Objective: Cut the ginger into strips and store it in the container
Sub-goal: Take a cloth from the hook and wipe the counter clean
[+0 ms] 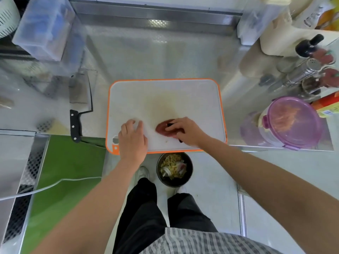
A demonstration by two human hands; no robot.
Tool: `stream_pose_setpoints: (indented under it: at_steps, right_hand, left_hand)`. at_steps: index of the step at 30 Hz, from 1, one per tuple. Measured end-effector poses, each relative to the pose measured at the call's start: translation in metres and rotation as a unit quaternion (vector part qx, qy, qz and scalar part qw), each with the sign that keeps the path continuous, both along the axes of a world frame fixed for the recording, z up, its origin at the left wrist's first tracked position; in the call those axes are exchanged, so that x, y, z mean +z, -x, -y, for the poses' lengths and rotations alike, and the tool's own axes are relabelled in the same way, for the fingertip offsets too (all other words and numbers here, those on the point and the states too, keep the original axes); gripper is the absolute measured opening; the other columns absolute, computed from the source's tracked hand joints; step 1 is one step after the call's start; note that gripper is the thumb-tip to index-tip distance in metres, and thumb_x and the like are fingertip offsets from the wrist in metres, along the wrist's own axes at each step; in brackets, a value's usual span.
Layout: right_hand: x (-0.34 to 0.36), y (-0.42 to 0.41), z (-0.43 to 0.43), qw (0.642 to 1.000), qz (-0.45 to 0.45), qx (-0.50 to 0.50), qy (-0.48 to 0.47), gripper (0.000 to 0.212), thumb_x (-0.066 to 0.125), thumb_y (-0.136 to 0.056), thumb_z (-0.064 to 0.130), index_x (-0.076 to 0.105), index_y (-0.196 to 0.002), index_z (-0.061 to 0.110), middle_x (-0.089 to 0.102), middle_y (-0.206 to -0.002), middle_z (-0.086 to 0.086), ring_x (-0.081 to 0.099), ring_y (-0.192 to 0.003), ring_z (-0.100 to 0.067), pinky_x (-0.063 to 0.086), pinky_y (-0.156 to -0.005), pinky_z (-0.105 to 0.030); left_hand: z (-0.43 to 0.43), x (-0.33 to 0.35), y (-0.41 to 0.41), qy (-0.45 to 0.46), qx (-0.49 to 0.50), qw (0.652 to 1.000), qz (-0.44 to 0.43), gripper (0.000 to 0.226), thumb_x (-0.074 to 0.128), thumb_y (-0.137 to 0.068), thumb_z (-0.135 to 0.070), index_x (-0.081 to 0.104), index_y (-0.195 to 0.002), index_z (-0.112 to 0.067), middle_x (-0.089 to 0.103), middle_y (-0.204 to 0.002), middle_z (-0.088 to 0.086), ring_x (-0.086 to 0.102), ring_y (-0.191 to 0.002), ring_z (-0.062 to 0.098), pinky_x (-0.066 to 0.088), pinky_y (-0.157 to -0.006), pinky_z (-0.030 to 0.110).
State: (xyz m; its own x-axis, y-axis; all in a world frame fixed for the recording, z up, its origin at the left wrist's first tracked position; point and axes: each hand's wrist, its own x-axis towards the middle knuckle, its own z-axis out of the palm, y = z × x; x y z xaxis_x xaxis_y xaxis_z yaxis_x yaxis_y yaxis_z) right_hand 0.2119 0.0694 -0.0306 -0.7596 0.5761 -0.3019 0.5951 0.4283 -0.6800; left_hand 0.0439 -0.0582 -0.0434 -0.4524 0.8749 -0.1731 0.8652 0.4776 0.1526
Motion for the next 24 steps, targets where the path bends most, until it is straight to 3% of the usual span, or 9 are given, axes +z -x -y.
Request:
stream_pose_setpoints:
  at_steps: [2, 4, 6, 8, 12, 15, 17, 21, 24]
  right_hand:
    - [0.005, -0.003, -0.012, 0.999, -0.017, -0.04, 0.002, 0.048, 0.047, -0.073, -0.006, 0.072, -0.11, 0.01, 0.063, -0.121, -0.01, 0.056, -0.109, -0.031, 0.043, -0.097, -0.032]
    - [0.006, 0.0, -0.019, 0.995, -0.014, -0.089, -0.052, 0.053, 0.045, -0.075, -0.006, 0.064, -0.122, 0.008, 0.055, -0.134, -0.011, 0.047, -0.12, -0.032, 0.029, -0.106, -0.026]
    - [0.0, 0.004, -0.006, 0.996, 0.015, -0.052, -0.071, 0.051, 0.046, -0.08, -0.007, 0.06, -0.127, 0.008, 0.049, -0.14, -0.012, 0.04, -0.125, -0.031, 0.022, -0.107, -0.025]
    - [-0.005, 0.002, 0.01, 0.999, 0.0, -0.012, -0.031, 0.047, 0.046, -0.078, -0.003, 0.068, -0.118, 0.011, 0.055, -0.133, -0.011, 0.048, -0.12, -0.03, 0.035, -0.103, -0.029]
    - [0.007, 0.007, -0.006, 0.998, -0.033, -0.054, 0.016, 0.05, 0.044, -0.076, -0.015, 0.069, -0.114, 0.006, 0.061, -0.12, -0.013, 0.058, -0.106, -0.027, 0.047, -0.076, -0.012]
    - [0.002, 0.029, -0.013, 0.999, -0.028, -0.023, -0.015, 0.056, 0.042, -0.077, -0.013, 0.057, -0.129, 0.003, 0.05, -0.138, -0.017, 0.044, -0.128, -0.033, 0.035, -0.106, -0.025]
    - [-0.004, 0.039, -0.004, 0.998, -0.014, 0.037, -0.045, 0.043, 0.045, -0.085, -0.004, 0.062, -0.124, 0.003, 0.051, -0.138, -0.017, 0.042, -0.129, -0.037, 0.024, -0.111, -0.033]
    - [0.012, 0.029, 0.009, 0.997, -0.048, 0.055, -0.038, 0.035, 0.048, -0.081, -0.017, 0.072, -0.102, -0.002, 0.066, -0.117, -0.017, 0.054, -0.113, -0.025, 0.024, -0.088, 0.002]
    - [0.017, 0.01, 0.014, 0.996, 0.04, 0.066, 0.043, 0.038, 0.048, -0.08, -0.011, 0.076, -0.098, 0.008, 0.069, -0.112, -0.008, 0.058, -0.109, -0.021, 0.032, -0.084, -0.002]
  left_hand:
    - [0.007, 0.0, -0.002, -0.001, 0.01, 1.0, -0.001, 0.044, 0.053, -0.086, -0.012, 0.05, -0.129, -0.007, 0.044, -0.132, 0.018, 0.039, -0.118, 0.037, 0.038, -0.088, 0.047]
    - [0.013, -0.001, -0.003, 0.005, 0.026, 1.0, 0.001, 0.044, 0.053, -0.086, -0.013, 0.049, -0.13, -0.007, 0.043, -0.133, 0.017, 0.038, -0.119, 0.036, 0.038, -0.091, 0.048]
    - [0.021, -0.002, -0.005, 0.023, 0.04, 0.999, 0.007, 0.047, 0.051, -0.088, -0.015, 0.044, -0.135, -0.008, 0.038, -0.139, 0.016, 0.035, -0.124, 0.036, 0.035, -0.098, 0.047]
    - [0.027, -0.003, -0.007, 0.027, 0.043, 0.999, 0.014, 0.051, 0.048, -0.091, -0.016, 0.038, -0.141, -0.01, 0.032, -0.146, 0.015, 0.032, -0.131, 0.034, 0.032, -0.103, 0.044]
    - [0.033, -0.007, -0.005, 0.005, 0.034, 0.998, 0.054, 0.055, 0.046, -0.093, -0.011, 0.031, -0.146, -0.008, 0.024, -0.154, 0.016, 0.023, -0.141, 0.032, 0.029, -0.109, 0.043]
    - [0.035, -0.012, -0.005, 0.002, 0.022, 0.997, 0.068, 0.058, 0.047, -0.092, -0.01, 0.029, -0.147, -0.003, 0.021, -0.155, 0.021, 0.021, -0.141, 0.038, 0.024, -0.112, 0.046]
    - [0.037, -0.015, -0.007, 0.02, 0.016, 0.998, 0.066, 0.066, 0.051, -0.092, -0.018, 0.023, -0.149, -0.003, 0.015, -0.157, 0.022, 0.015, -0.143, 0.039, 0.021, -0.113, 0.05]
    - [0.04, -0.019, -0.007, 0.069, 0.007, 0.994, 0.081, 0.09, 0.057, -0.089, -0.047, 0.006, -0.153, -0.009, -0.003, -0.159, 0.019, -0.002, -0.146, 0.037, 0.01, -0.117, 0.05]
    - [0.04, -0.019, -0.005, 0.057, -0.002, 0.994, 0.088, 0.093, 0.061, -0.088, -0.045, 0.005, -0.153, -0.009, -0.005, -0.159, 0.019, -0.004, -0.146, 0.038, 0.01, -0.117, 0.052]
